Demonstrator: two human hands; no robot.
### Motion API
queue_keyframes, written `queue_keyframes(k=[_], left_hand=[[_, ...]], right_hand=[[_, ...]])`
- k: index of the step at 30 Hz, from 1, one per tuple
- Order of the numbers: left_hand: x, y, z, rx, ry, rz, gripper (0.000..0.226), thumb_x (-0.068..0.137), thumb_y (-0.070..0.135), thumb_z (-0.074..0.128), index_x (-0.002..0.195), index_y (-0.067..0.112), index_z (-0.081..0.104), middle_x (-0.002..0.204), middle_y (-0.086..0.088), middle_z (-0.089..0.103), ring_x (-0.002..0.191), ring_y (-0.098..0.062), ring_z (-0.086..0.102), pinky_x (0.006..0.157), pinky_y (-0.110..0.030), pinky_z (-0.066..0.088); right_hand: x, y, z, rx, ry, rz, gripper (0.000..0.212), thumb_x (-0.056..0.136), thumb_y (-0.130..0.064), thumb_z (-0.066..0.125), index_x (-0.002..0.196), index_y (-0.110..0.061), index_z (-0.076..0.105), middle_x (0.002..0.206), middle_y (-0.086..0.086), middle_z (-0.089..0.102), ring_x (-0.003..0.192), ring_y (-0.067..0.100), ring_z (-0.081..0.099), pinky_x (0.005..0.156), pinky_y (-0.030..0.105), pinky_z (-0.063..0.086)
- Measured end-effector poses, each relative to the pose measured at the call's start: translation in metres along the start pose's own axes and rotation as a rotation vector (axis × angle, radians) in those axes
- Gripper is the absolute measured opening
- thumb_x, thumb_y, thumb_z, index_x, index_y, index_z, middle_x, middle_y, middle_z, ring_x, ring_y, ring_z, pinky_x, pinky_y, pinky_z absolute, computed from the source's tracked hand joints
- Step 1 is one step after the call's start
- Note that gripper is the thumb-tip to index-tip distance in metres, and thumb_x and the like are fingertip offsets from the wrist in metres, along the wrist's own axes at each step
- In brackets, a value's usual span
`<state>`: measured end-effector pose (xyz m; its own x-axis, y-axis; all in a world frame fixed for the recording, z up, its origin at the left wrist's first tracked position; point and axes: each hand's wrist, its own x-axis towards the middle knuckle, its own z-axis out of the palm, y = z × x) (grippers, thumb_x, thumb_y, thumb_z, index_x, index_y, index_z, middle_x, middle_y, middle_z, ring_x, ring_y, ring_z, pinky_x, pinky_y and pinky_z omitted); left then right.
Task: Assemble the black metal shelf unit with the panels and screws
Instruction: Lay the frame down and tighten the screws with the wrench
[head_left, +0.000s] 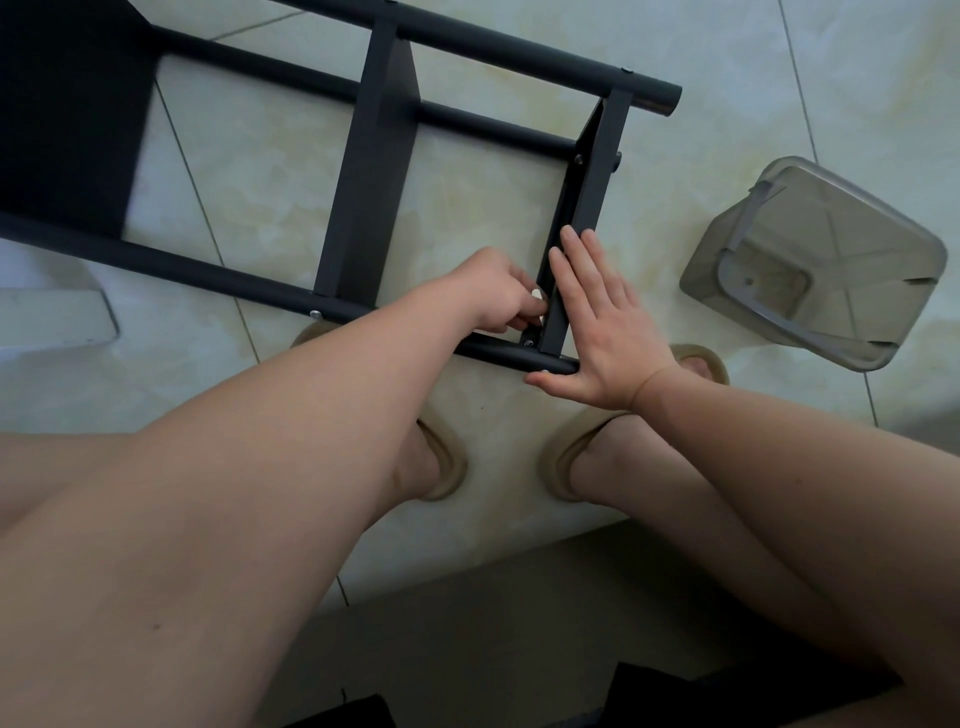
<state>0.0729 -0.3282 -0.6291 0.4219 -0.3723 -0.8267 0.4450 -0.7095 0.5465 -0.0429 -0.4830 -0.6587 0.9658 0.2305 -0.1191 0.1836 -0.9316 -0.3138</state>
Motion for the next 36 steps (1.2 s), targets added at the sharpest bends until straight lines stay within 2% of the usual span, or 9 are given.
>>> queue_keyframes(k=[2, 4, 12, 19, 23, 30, 36], left_hand=[[0.0, -0.0004, 0.0005, -0.01, 0.021, -0.002, 0.008, 0.091, 0.012, 0.07, 0.095, 0.016, 0.065, 0.078, 0.001, 0.07, 0.067, -0.005, 0.065, 0.07, -0.021, 0.052], [-0.0011, 0.0, -0.0002, -0.025, 0.026, 0.003, 0.008, 0.092, 0.012, 0.069, 0.099, 0.015, 0.066, 0.078, 0.001, 0.071, 0.068, -0.005, 0.066, 0.075, -0.024, 0.054], [-0.0054, 0.0024, -0.0015, -0.088, 0.01, 0.043, 0.006, 0.098, 0.016, 0.061, 0.095, 0.019, 0.064, 0.079, 0.002, 0.068, 0.074, -0.007, 0.065, 0.08, -0.027, 0.053], [-0.0045, 0.0019, -0.0039, -0.061, 0.003, 0.016, 0.008, 0.098, 0.019, 0.063, 0.103, 0.013, 0.065, 0.084, -0.001, 0.069, 0.078, -0.01, 0.065, 0.073, -0.025, 0.05], [-0.0047, 0.003, -0.0046, -0.1, 0.001, 0.007, 0.007, 0.097, 0.021, 0.064, 0.101, 0.015, 0.066, 0.084, 0.0, 0.069, 0.08, -0.01, 0.065, 0.075, -0.026, 0.05], [-0.0042, 0.0043, -0.0039, -0.111, 0.005, 0.003, 0.01, 0.098, 0.019, 0.062, 0.106, 0.014, 0.064, 0.08, 0.002, 0.069, 0.075, -0.007, 0.065, 0.073, -0.025, 0.05], [-0.0037, 0.0027, -0.0032, -0.078, 0.0, 0.001, 0.003, 0.098, 0.018, 0.061, 0.097, 0.017, 0.063, 0.077, 0.004, 0.069, 0.072, -0.006, 0.065, 0.069, -0.024, 0.049]], right_hand=[[-0.0001, -0.0001, 0.0002, 0.003, 0.004, 0.004, 0.117, 0.082, -0.08, 0.049, 0.159, 0.001, 0.013, 0.168, 0.019, 0.005, 0.156, 0.034, -0.002, 0.125, 0.049, 0.018], [-0.0001, -0.0001, 0.0005, 0.004, 0.009, 0.001, 0.117, 0.083, -0.08, 0.049, 0.159, 0.001, 0.014, 0.168, 0.019, 0.006, 0.156, 0.034, -0.001, 0.125, 0.048, 0.018], [0.0, -0.0001, 0.0016, 0.015, 0.017, 0.008, 0.118, 0.082, -0.079, 0.052, 0.159, 0.0, 0.014, 0.168, 0.019, 0.006, 0.156, 0.033, -0.002, 0.124, 0.047, 0.02], [0.0003, 0.0002, 0.0014, 0.007, 0.014, 0.007, 0.117, 0.083, -0.08, 0.05, 0.159, 0.0, 0.013, 0.168, 0.019, 0.005, 0.156, 0.033, -0.003, 0.125, 0.047, 0.019], [0.0008, -0.0003, 0.0013, 0.009, 0.019, 0.006, 0.117, 0.082, -0.079, 0.051, 0.159, 0.001, 0.014, 0.168, 0.019, 0.006, 0.156, 0.033, -0.002, 0.125, 0.048, 0.019], [0.0007, -0.0011, 0.0002, 0.014, 0.007, 0.006, 0.117, 0.082, -0.079, 0.051, 0.159, 0.001, 0.014, 0.168, 0.019, 0.005, 0.156, 0.033, -0.003, 0.126, 0.046, 0.016], [0.0008, -0.0008, 0.0001, 0.016, 0.009, 0.008, 0.117, 0.082, -0.079, 0.051, 0.159, 0.001, 0.014, 0.168, 0.019, 0.005, 0.156, 0.032, -0.004, 0.125, 0.045, 0.015]])
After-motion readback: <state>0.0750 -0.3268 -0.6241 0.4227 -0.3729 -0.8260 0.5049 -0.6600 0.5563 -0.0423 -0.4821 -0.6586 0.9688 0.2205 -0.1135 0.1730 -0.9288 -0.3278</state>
